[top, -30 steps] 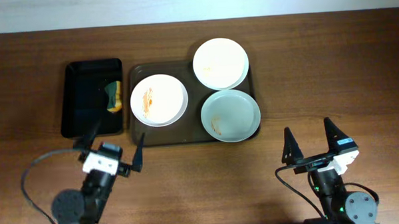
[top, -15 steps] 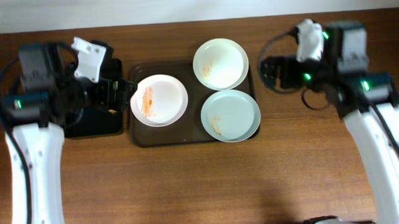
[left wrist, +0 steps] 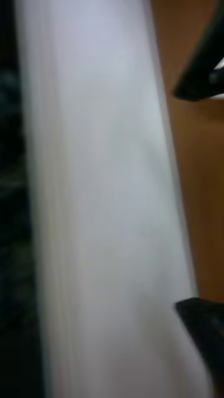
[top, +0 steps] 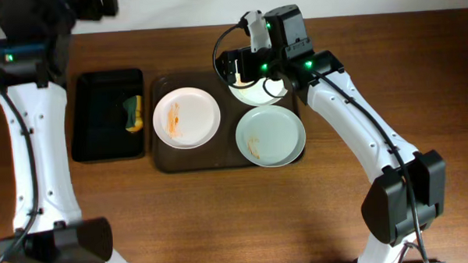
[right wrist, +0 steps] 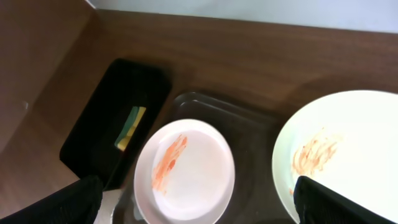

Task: Clean dirty plates on tray and stack at the side
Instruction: 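Move the left gripper to the sponge and the right gripper to the sauce plate, then grasp the sponge with the left gripper and the plate rim with the right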

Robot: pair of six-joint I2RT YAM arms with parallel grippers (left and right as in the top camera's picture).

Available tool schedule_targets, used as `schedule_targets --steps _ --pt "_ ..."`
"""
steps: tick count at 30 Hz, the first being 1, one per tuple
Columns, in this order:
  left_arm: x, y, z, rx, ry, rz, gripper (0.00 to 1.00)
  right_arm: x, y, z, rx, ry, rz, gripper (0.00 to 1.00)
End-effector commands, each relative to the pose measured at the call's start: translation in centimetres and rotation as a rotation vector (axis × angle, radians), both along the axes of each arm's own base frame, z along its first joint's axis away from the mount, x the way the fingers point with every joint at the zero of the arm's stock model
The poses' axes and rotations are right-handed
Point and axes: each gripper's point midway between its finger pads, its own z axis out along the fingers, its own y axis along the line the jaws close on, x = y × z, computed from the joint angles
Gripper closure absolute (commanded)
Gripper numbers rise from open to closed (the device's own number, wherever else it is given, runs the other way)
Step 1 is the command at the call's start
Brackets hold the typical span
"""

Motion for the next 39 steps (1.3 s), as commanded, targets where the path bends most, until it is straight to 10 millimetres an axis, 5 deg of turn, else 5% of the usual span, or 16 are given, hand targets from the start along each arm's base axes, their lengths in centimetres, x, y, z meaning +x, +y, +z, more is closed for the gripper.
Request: schedule_targets --steps 1,2,4,5,8,11,13,17,22,28,31,38,39 --pt "2.1 5.8 1.6 0.023 -0.096 0.326 0.01 -0.1 1.3 1.1 0.004 -0.039 0.008 0.02" --pt "1.4 5.5 -0.1 -0.040 -0.012 0.330 0.01 0.1 1.0 0.9 -0.009 -0.040 -0.013 0.02" --pt "-2.6 1.7 -8.1 -0.181 0.375 0.230 0.01 0.3 1.0 -0.2 -0.014 -0.010 -0.032 0.03" --pt "-4.2 1.3 -10.2 -0.180 0.488 0.228 0.01 0.3 1.1 -1.0 -0.011 0.025 -0.044 0.11" --pt "-9.7 2.4 -14.7 -0.083 0.763 0.301 0.01 -0.3 1.5 -8.1 -0.042 0.260 -0.153 0.40" --pt "-11.0 2.2 -16.1 0.006 0.843 0.225 0.01 -1.0 2.8 -13.3 -0.047 0.401 -0.200 0.50" --pt "-11.1 2.1 -19.4 0.003 0.950 0.219 0.01 -1.7 3.6 -16.5 -0.078 0.460 -0.197 0.52" --pt "-9.6 2.1 -25.2 -0.031 1.079 0.245 0.02 -2.3 4.2 -18.7 -0.138 0.466 -0.210 0.57" --pt "-7.0 3.6 -25.7 0.008 0.999 0.298 0.02 -1.9 4.4 -21.4 -0.180 0.459 -0.252 0.60" --pt "-6.1 4.6 -28.4 0.020 1.032 0.322 0.01 -0.9 4.4 -21.7 -0.177 0.416 -0.267 0.69" --pt "-4.4 4.8 -28.4 0.015 0.971 0.324 0.01 -1.3 4.6 -21.9 -0.186 0.425 -0.262 0.81" --pt "-4.9 4.7 -31.8 0.016 1.067 0.316 0.01 -3.1 5.1 -23.2 -0.183 0.521 -0.325 0.82" --pt "-4.9 4.7 -31.8 0.016 1.068 0.316 0.01 -3.1 5.0 -23.4 -0.183 0.527 -0.331 0.91"
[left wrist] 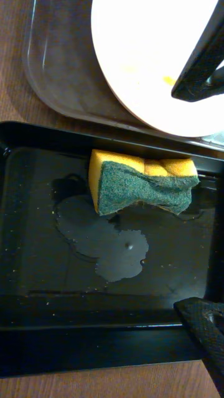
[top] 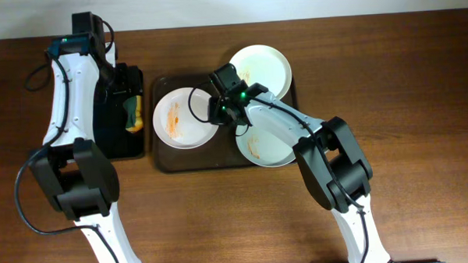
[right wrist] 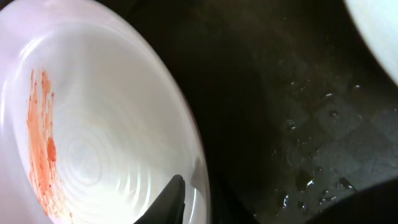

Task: Clean dirty plates on tray and stack at the side
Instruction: 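Grasp the sponge with the left gripper and the plate rim with the right, then scrub the held plate with the sponge in the left gripper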

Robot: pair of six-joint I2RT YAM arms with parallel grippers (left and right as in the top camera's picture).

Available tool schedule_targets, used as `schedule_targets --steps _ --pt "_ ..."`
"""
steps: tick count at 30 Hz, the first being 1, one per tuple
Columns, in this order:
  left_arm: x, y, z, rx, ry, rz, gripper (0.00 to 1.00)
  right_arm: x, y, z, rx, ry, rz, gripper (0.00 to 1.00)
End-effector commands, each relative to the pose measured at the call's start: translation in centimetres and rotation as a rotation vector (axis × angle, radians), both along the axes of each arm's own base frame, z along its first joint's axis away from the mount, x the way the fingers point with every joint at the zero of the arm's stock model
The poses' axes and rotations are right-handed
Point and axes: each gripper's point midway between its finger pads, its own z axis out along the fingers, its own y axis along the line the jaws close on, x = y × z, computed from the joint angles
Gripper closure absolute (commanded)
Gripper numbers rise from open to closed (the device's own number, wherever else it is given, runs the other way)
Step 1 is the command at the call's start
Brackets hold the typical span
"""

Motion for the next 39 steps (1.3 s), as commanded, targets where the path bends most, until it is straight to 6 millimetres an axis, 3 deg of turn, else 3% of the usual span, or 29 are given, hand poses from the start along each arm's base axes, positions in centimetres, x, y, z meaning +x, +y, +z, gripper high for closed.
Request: schedule_targets --steps 1,7,10,11,12,16,19,25,27,30,32,35,36,37,39 --pt "-0.2 0.3 -0.5 -0.002 0.015 0.018 0.01 -0.3 -0.3 -1.7 -0.019 0.040 -0.037 0.96" --pt "-4.2 -0.3 -1.1 -0.020 0.180 0.016 0.01 -1.5 -2.2 -1.7 0.070 0.181 0.019 0.96" --pt "-4.1 -1.0 -1.9 -0.061 0.183 0.010 0.02 -1.1 -3.1 -1.8 0.065 0.184 0.003 0.96" --pt "-3.8 -0.9 -2.7 -0.060 0.176 0.011 0.19 -1.1 -2.9 -1.7 0.063 0.176 0.015 0.96" --pt "-3.0 -0.8 -3.9 -0.059 0.147 0.012 0.49 -1.1 -2.9 -1.7 0.062 0.175 0.016 0.96" --pt "-3.3 1.0 -5.8 -0.122 0.140 0.064 0.51 -0.7 -2.8 -1.5 0.040 0.150 0.012 0.96" --pt "-2.6 1.4 -7.0 -0.211 0.087 0.084 0.51 0.4 -3.0 0.1 -0.136 0.045 -0.004 0.96" --pt "0.0 -1.1 -6.9 -0.343 -0.028 -0.059 0.53 0.2 -3.0 0.0 -0.147 0.046 -0.002 0.96" --pt "-0.3 -1.1 -8.9 -0.345 0.011 -0.062 0.57 0.2 -3.0 0.0 -0.147 0.047 -0.002 0.96" --pt "-0.9 -1.1 -11.5 -0.354 0.068 -0.059 0.72 0.2 -3.0 0.0 -0.148 0.047 -0.002 0.96" --pt "-1.4 -1.2 -11.6 -0.359 0.087 -0.056 0.77 0.2 -3.0 0.0 -0.148 0.046 -0.002 0.96" --pt "-1.8 -1.3 -11.6 -0.362 0.105 -0.052 0.99 0.2 -3.0 0.0 -0.148 0.047 -0.002 0.96" --pt "-1.8 -1.3 -11.1 -0.362 0.102 -0.052 0.99 0.1 -3.0 0.0 -0.147 0.048 -0.002 0.96" --pt "-1.6 -1.3 -10.1 -0.359 0.092 -0.054 0.99 0.1 -2.9 0.0 -0.144 0.050 0.000 0.96" --pt "-0.4 -1.0 -5.1 -0.334 0.000 -0.070 0.99 -0.4 -2.2 0.1 -0.097 0.073 0.040 0.96"
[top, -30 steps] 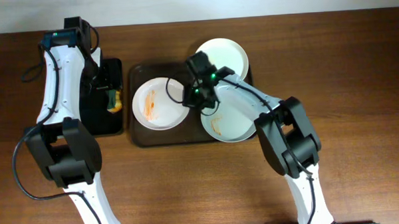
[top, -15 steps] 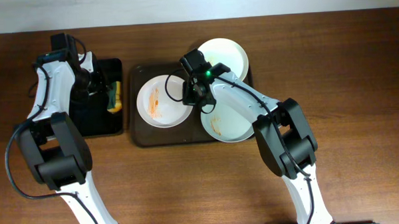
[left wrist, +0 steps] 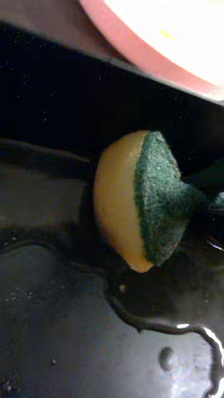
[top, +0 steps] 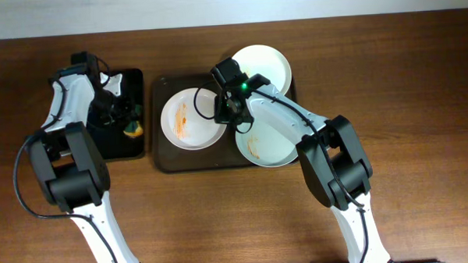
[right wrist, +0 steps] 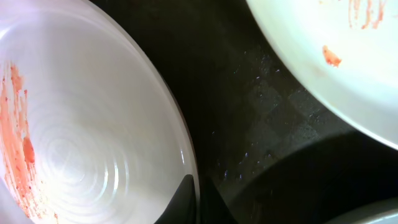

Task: Clean dirty plates on tray and stack at the side
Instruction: 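Scrub the held plate with the sponge in the left gripper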

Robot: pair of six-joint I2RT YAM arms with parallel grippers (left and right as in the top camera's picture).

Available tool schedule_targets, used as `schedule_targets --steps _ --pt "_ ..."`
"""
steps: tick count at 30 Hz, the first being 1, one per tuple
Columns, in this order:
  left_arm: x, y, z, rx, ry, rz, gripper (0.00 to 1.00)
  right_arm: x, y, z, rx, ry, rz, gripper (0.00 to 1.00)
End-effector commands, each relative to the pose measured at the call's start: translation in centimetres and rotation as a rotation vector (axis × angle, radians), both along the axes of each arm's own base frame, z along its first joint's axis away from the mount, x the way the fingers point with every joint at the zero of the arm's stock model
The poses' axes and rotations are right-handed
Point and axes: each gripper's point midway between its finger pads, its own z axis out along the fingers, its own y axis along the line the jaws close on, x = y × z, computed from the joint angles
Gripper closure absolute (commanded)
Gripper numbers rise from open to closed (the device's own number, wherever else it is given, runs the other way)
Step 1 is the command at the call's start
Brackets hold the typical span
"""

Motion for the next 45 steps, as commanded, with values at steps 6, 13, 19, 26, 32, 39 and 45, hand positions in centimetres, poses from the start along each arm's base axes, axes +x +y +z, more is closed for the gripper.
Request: schedule_targets --steps 6,13,19,26,32,39,45 --pt "2.3 -4.3 10.9 0.032 -0.236 -0.104 0.99 0.0 -0.2 0.0 0.102 0.070 0.045 0.96" --pt "1.4 -12.6 6.4 -0.019 -0.209 -0.214 0.99 0.1 0.1 0.2 0.118 0.067 0.050 0.96" --pt "-2.0 -15.8 -0.8 -0.033 -0.128 -0.273 0.99 0.1 0.4 0.3 0.129 0.065 0.054 0.96" --pt "-6.2 -12.6 -2.0 0.122 0.062 -0.281 0.99 0.3 0.4 0.3 0.133 0.060 0.051 0.96" --pt "3.0 -9.1 -1.2 0.370 -0.274 -0.041 0.99 0.2 0.5 0.3 0.132 0.060 0.054 0.96" --pt "2.3 -17.7 -0.9 -0.052 -0.337 -0.344 0.99 0.1 0.6 0.3 0.132 0.061 0.055 0.96" --pt "4.9 -17.8 0.8 -0.023 -0.448 -0.366 0.99 0.1 0.6 0.3 0.131 0.064 0.055 0.96"
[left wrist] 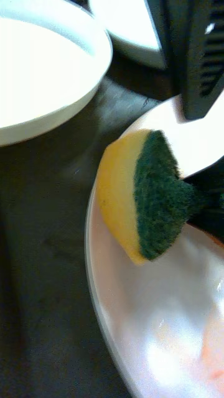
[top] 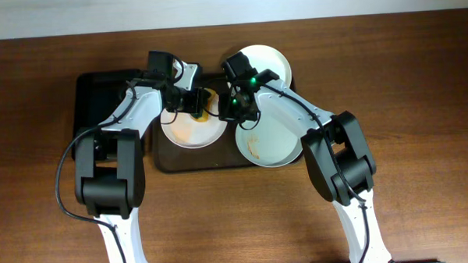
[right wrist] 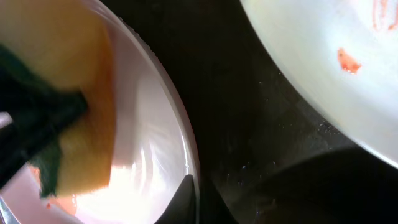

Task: Clean dirty plates on tray and stack at the side
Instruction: 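Scrub the held plate with the sponge in the left gripper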

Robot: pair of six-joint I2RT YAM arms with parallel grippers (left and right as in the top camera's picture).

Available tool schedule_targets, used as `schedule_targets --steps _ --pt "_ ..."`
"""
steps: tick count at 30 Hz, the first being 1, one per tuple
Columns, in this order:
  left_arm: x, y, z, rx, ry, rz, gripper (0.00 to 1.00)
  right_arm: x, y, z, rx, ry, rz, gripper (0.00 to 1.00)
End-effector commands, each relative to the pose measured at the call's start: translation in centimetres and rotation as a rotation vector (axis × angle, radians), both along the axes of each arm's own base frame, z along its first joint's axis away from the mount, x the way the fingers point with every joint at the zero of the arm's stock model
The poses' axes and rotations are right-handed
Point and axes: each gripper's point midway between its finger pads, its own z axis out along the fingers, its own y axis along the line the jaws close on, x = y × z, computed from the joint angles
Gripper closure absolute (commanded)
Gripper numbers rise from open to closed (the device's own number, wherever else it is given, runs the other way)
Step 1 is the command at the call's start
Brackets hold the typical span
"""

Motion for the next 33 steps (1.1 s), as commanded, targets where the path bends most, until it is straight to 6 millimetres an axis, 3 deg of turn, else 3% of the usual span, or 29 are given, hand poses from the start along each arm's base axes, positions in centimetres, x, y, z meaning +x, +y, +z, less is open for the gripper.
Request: schedule_targets --steps 1,3,5,7,9,11,13,15,16,20,22,26,29,33 --pt "4.0 4.2 -0.6 0.245 -0.129 0.161 0.99 0.0 0.5 0.3 0.006 -0.010 0.021 0.96" --pt "4.6 6.9 -0.9 0.375 -0.141 0.269 0.99 0.0 0.5 0.3 0.006 -0.010 0.021 0.96" --pt "1.6 8.7 -2.4 0.449 0.012 0.351 0.99 0.1 0.5 0.4 0.008 -0.014 0.021 0.96" --pt "-1.8 9.2 -3.5 0.490 0.152 0.334 0.99 0.1 0.6 0.5 0.019 -0.011 0.022 0.96" --pt "-3.4 9.8 -3.9 0.514 0.219 0.320 0.99 0.4 0.5 0.8 0.079 0.009 0.025 0.96" --pt "-3.2 9.7 -3.9 0.500 0.211 0.300 0.99 -0.1 1.0 0.5 0.138 0.040 0.074 0.96" --pt "-3.2 8.0 -3.8 0.425 0.197 0.191 0.99 -1.1 1.7 -1.0 0.179 0.099 0.101 0.96" --pt "-3.5 7.6 -3.7 0.402 0.209 0.178 0.99 -1.2 1.9 -1.6 0.195 0.122 0.086 0.96" --pt "-4.1 6.9 -2.9 0.356 0.252 0.160 0.99 -1.1 1.9 -1.5 0.195 0.117 0.086 0.96" --pt "-3.5 5.6 4.5 0.269 0.297 0.137 0.99 1.1 1.1 -1.3 0.187 0.043 0.056 0.96" --pt "-3.0 5.8 5.1 0.283 0.277 0.145 0.99 1.4 0.6 -1.3 0.169 0.037 0.039 0.96" --pt "-2.8 7.1 2.2 0.357 0.327 0.205 0.99 1.8 -1.3 -0.5 0.046 0.006 -0.024 0.96" --pt "-2.4 9.2 0.4 0.464 0.335 0.301 0.99 1.9 -2.5 0.0 -0.018 -0.003 -0.068 0.96" --pt "-0.9 9.4 -4.8 0.479 0.345 0.338 0.99 1.6 -3.0 0.8 -0.118 -0.045 -0.076 0.96"
